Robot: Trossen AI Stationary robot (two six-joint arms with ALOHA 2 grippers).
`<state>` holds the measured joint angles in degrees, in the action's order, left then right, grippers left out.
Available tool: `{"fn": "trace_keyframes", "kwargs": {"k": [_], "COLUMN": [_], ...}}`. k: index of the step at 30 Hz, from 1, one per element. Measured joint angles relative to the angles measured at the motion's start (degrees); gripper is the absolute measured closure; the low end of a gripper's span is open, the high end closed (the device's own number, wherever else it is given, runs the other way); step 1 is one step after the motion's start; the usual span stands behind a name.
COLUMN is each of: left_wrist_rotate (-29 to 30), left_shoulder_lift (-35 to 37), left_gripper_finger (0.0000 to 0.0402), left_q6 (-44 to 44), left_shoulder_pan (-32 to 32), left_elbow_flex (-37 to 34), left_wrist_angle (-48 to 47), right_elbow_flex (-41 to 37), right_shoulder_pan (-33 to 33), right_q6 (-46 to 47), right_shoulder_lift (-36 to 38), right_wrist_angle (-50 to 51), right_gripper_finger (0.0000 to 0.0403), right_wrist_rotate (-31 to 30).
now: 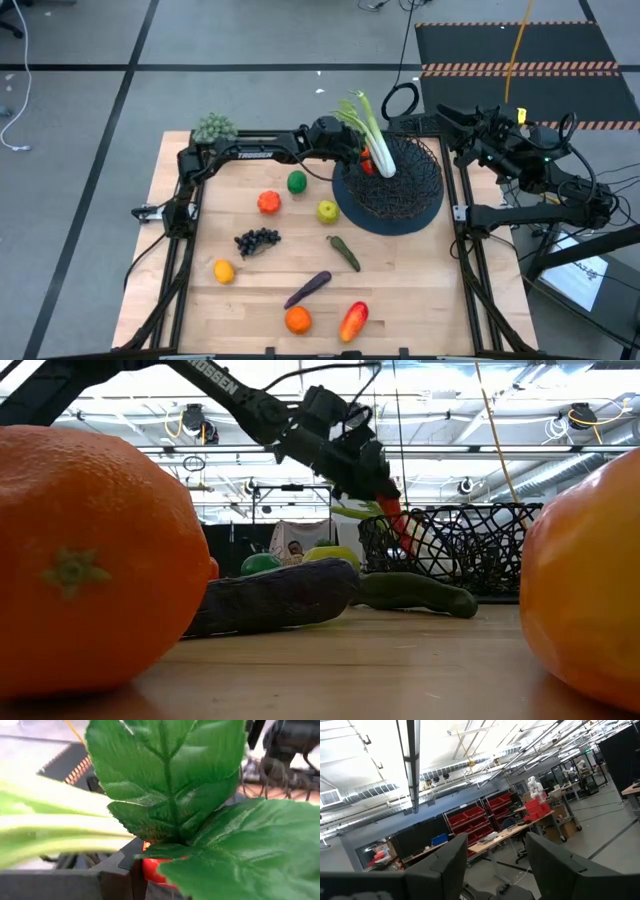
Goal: Build produce basket
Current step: Put the orange carrot into the black woven basket
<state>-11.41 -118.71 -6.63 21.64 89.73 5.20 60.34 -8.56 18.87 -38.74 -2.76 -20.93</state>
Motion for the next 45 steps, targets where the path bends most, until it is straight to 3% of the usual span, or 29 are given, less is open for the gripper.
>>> {"fn": "trace_keyframes", "kwargs": {"k": [30,40,45], "left_wrist_rotate": [2.96,4.07,7.57], "left_shoulder_lift": [-4.12,-5.47,-5.2], "left_gripper_finger": [0.0234,0.0174,0.0141], "left_q6": [-2.59,-0.8,-1.14], "left_shoulder_pan": [-1.36,-1.43,-1.52], "left_elbow_flex": [0.09,0.12,0.15], "left_wrist_angle": [2.03,2.04,2.36], "right_elbow_flex": [0.0,0.0,0.0], "right_shoulder_pan": [0.05,0.05,0.05], "right_q6": [2.83,3.2,4.26], "right_shoulder_lift": [-0.04,-0.07,-0.05], "right_wrist_angle": [0.02,0.04,0.08], "right_gripper_finger": [0.0209,0.0209,0.0209], "right_wrist_rotate": [1.73,1.77,3.32]}}
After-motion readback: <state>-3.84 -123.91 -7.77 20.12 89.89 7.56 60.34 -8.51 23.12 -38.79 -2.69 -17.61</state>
